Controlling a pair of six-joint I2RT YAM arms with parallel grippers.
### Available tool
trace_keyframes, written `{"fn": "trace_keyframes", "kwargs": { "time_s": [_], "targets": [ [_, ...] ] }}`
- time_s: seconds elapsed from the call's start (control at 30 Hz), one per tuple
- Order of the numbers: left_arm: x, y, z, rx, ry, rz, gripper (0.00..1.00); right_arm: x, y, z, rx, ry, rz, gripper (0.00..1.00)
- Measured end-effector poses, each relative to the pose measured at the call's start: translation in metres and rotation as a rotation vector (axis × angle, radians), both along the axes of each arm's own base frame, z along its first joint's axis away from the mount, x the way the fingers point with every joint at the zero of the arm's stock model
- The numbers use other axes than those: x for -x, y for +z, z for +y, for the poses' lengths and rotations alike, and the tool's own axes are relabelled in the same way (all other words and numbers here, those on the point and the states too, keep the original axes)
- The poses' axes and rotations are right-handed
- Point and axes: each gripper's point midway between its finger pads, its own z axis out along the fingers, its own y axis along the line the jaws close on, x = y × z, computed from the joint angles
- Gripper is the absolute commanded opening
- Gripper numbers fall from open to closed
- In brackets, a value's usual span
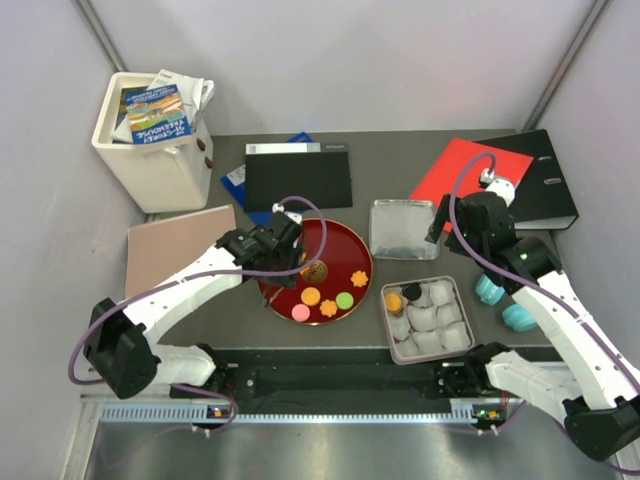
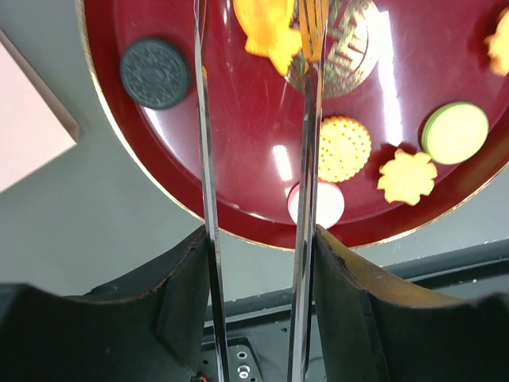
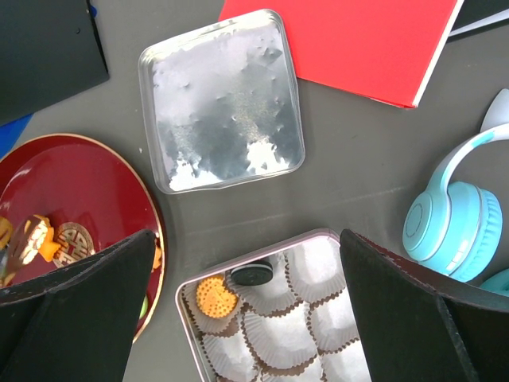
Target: Pack the cookies
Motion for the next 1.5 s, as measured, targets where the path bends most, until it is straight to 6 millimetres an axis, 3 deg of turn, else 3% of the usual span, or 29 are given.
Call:
{"fn": "trace_keyframes", "kwargs": {
  "time_s": [0.3, 0.7, 0.83, 1.03, 1.2, 1.33, 1.5],
  "targets": [
    [0.01, -0.018, 0.0, -0.011, -0.004, 0.054, 0.54, 0.0, 0.0, 0.0, -0.001, 0.0, -0.002, 0.99],
    [0.011, -0.021, -0.002, -0.008, -0.013, 0.065, 0.32, -0.001, 0.001, 0.0, -0.003, 0.0, -0.007, 0.99],
    [0.008, -0.009, -0.007, 0.003, -0.031, 0.052, 0.2, -0.001, 0.001, 0.0, 0.0, -0.002, -0.007, 0.99],
    [-0.004, 0.042, -0.049, 0.107, -0.142, -0.045, 0.16, -0.003, 0.001, -0.002, 0.019, -0.006, 0.0, 0.99],
    [0.006, 0.082, -0.1, 0.189, -0.3, -0.105, 0.14, -0.01, 0.012, -0.004, 0.033, -0.023, -0.021, 0.99],
    [0.029, 0.094, -0.134, 0.237, -0.443, -0.097, 0.1, -0.014, 0.013, -0.017, 0.037, -0.081, -0.022, 0.99],
    [0.058, 0.086, -0.162, 0.25, -0.595, -0.042, 0.07, -0.015, 0.005, -0.036, -0.015, -0.192, 0.009, 0.99]
  ]
}}
